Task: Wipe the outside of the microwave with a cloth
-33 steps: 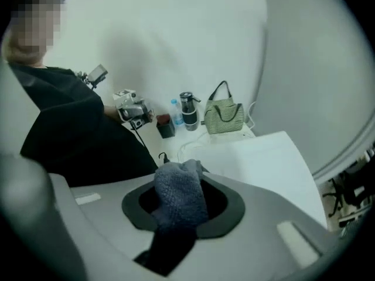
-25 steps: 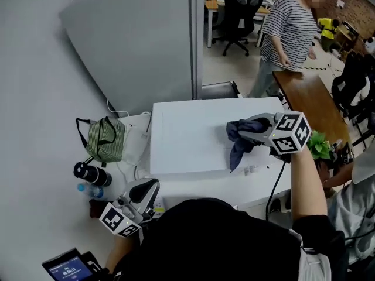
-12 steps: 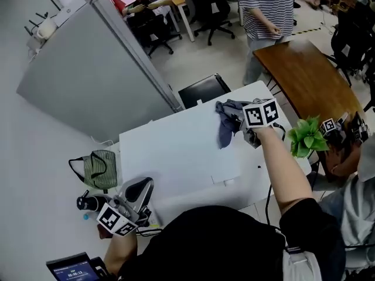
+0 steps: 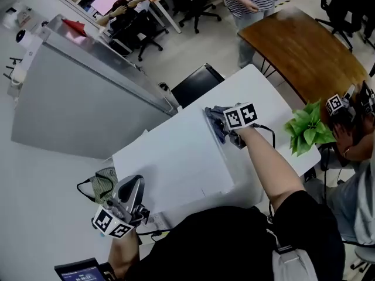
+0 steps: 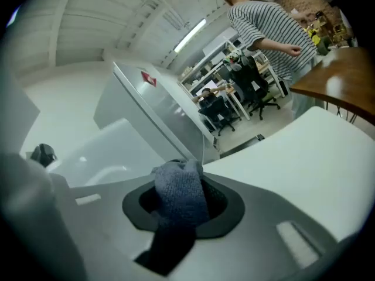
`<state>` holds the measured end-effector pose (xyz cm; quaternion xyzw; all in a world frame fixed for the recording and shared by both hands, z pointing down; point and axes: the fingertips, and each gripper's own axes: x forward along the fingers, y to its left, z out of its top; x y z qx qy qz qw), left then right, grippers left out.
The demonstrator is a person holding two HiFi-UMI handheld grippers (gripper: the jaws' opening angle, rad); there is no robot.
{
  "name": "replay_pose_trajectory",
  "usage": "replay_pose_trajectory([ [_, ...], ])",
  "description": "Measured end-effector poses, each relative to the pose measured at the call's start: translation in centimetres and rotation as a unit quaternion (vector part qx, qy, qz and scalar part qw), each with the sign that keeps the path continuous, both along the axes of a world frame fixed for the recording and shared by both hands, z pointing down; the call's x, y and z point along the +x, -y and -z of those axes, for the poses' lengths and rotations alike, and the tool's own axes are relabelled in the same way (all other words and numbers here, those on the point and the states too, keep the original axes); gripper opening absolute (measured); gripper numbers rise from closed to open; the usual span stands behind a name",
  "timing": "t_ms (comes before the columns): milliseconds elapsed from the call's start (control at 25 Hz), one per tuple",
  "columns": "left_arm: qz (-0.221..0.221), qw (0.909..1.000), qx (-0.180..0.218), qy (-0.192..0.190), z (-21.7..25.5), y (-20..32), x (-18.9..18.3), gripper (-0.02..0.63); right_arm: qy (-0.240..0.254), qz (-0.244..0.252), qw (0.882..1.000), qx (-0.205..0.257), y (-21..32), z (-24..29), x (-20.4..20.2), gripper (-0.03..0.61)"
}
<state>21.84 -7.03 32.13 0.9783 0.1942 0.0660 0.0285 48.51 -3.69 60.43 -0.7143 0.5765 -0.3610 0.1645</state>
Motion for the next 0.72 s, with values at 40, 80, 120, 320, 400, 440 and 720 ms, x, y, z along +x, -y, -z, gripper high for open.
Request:
replay_pose_trajectory([
  [40,0.001,1.0000,0.002,0.005,-0.1,0.1,0.1,0.005,0.009,-0.004,1.000,-0.015,0.1,-2.1,0.2,0.086],
  [80,0.001,0.9999,0.004,0.011,-0.3,0.1,0.2,0.005,0.021,-0.008,0.999,-0.027,0.3,-4.0,0.4,0.084],
  [120,0.002,0.9998,0.007,0.017,-0.4,0.2,0.2,0.005,0.033,-0.011,0.999,-0.039,0.3,-5.7,0.5,0.084],
  [320,0.000,0.9994,0.016,0.030,-0.4,0.1,-0.1,0.005,0.016,0.007,0.984,-0.176,0.2,-13.0,0.3,0.080],
  [400,-0.001,0.9993,0.021,0.032,-0.5,0.1,-0.2,0.005,0.002,0.016,0.978,-0.209,0.4,-13.8,0.5,0.078],
  [440,-0.001,0.9993,0.022,0.031,-0.6,0.2,-0.2,0.005,-0.003,0.024,0.975,-0.220,0.4,-13.8,0.7,0.078],
  [720,-0.001,0.9997,0.011,0.023,-0.6,0.1,-0.7,0.005,0.011,-0.023,0.999,0.036,-4.5,3.6,0.4,0.084],
])
